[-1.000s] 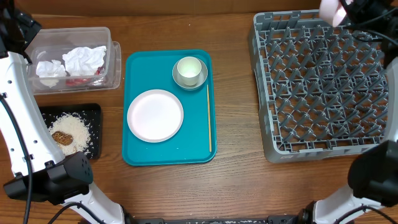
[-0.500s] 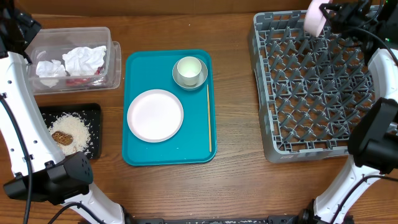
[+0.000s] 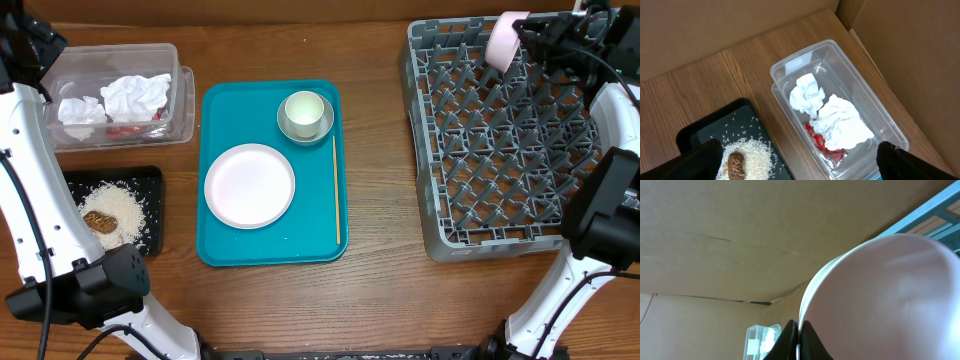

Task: Sort waste into correct bins and load items into the dishwasher
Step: 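Lower the small plate into the rack and release it, then reach the right gripper to the large white plate and grasp it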

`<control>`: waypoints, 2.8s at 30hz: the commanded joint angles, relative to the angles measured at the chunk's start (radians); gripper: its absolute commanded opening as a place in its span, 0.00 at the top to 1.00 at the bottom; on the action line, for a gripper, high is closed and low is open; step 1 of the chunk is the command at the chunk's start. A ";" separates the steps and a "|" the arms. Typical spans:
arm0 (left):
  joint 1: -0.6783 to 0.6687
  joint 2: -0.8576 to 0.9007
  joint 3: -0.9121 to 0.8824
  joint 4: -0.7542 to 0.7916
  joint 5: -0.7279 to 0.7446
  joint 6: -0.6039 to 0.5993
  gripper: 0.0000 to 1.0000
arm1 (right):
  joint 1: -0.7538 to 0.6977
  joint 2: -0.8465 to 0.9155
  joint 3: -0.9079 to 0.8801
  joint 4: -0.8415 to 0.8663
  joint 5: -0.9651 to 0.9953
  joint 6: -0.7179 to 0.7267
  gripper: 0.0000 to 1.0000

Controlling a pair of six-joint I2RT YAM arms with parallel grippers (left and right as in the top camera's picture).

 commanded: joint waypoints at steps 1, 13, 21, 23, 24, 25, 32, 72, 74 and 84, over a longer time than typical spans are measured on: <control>-0.010 0.007 0.000 0.001 -0.005 -0.017 0.00 | -0.013 0.011 0.002 0.005 -0.025 0.007 0.96; -0.010 0.007 0.000 0.001 -0.005 -0.017 0.00 | -0.081 0.011 0.002 -0.063 -0.012 -0.004 0.96; -0.010 0.007 0.000 0.001 -0.005 -0.017 0.00 | -0.156 -0.002 0.003 -0.158 -0.011 -0.028 0.96; -0.010 0.007 0.000 0.001 -0.005 -0.017 0.00 | -0.178 -0.014 0.004 -0.201 0.003 -0.035 0.94; -0.010 0.007 0.000 0.001 -0.005 -0.017 0.00 | -0.188 -0.020 0.004 -0.217 0.007 -0.043 0.93; -0.010 0.007 0.000 0.001 -0.005 -0.017 0.00 | -0.197 -0.027 0.004 -0.234 0.011 -0.053 0.91; -0.010 0.007 0.000 0.001 -0.005 -0.017 0.00 | -0.251 -0.095 0.019 -0.446 0.160 -0.154 0.89; -0.010 0.007 0.000 0.001 -0.005 -0.017 0.00 | 1.093 -0.311 0.016 -0.920 0.977 -0.255 0.00; -0.010 0.007 0.000 0.001 -0.005 -0.017 0.00 | 1.138 -0.264 0.008 -0.915 1.059 -0.188 0.00; -0.010 0.007 0.000 0.001 -0.005 -0.016 0.00 | 1.203 -0.028 0.001 -0.863 1.046 -0.024 0.26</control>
